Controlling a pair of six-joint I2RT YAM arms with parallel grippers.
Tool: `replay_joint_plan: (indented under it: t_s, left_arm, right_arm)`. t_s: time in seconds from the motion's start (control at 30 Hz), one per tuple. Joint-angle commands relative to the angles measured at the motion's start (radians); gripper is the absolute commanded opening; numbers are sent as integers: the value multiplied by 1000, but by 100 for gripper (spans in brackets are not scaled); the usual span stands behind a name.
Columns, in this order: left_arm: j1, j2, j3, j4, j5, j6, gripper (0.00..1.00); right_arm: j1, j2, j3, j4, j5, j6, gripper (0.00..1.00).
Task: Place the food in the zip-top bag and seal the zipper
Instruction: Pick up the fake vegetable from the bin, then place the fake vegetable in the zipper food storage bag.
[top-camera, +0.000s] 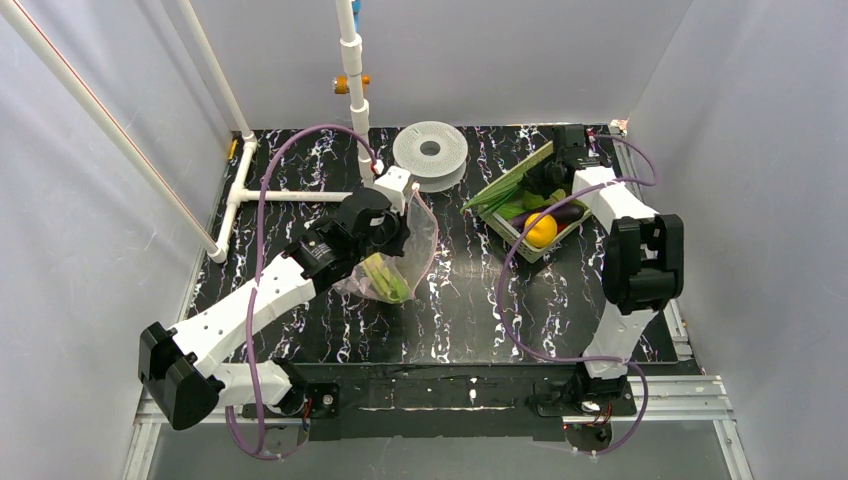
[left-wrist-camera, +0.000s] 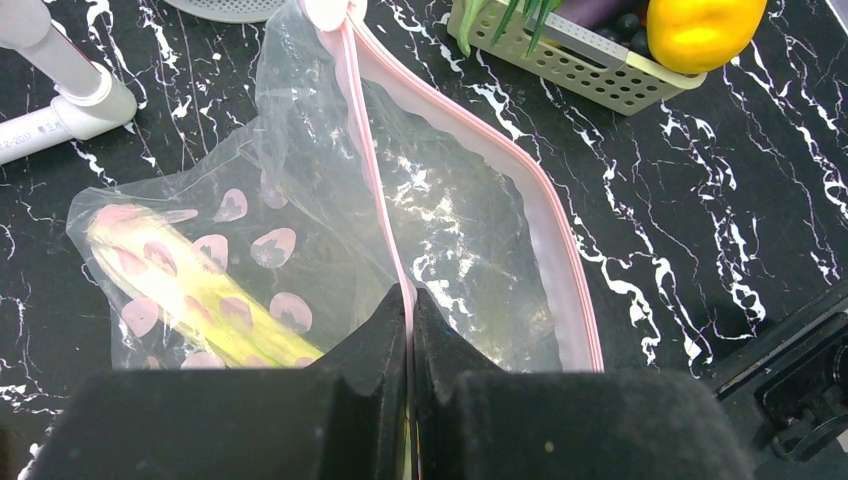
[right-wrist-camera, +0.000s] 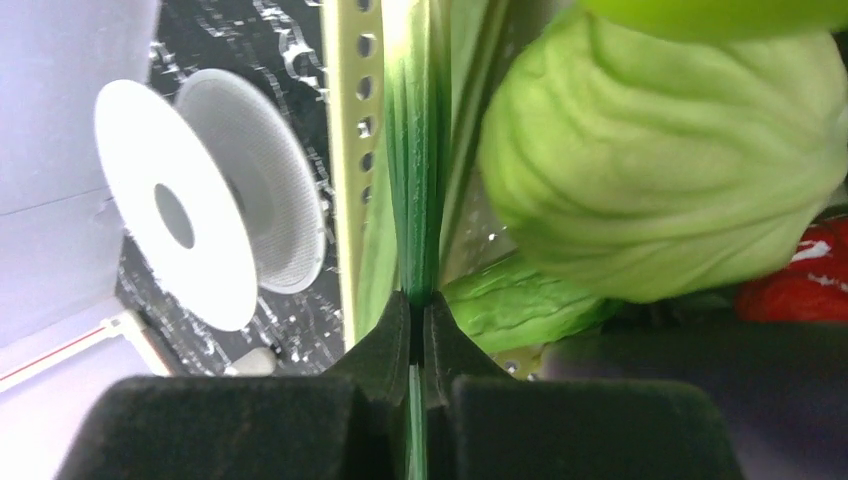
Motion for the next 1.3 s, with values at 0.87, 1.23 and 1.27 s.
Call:
replay_joint_plan:
  t_s: [0.87, 1.23, 1.27]
  left_arm:
    - [47, 27, 17, 26, 80, -43, 0]
    - [49, 90, 20, 36, 80, 18, 0]
    - [49, 95, 20, 38, 86, 16, 0]
  right_arm:
    - [192, -601, -249, -361, -659, -543, 1]
    - [382, -794, -282, -458, -724, -519, 1]
    - [403, -793, -288, -452, -722, -495, 1]
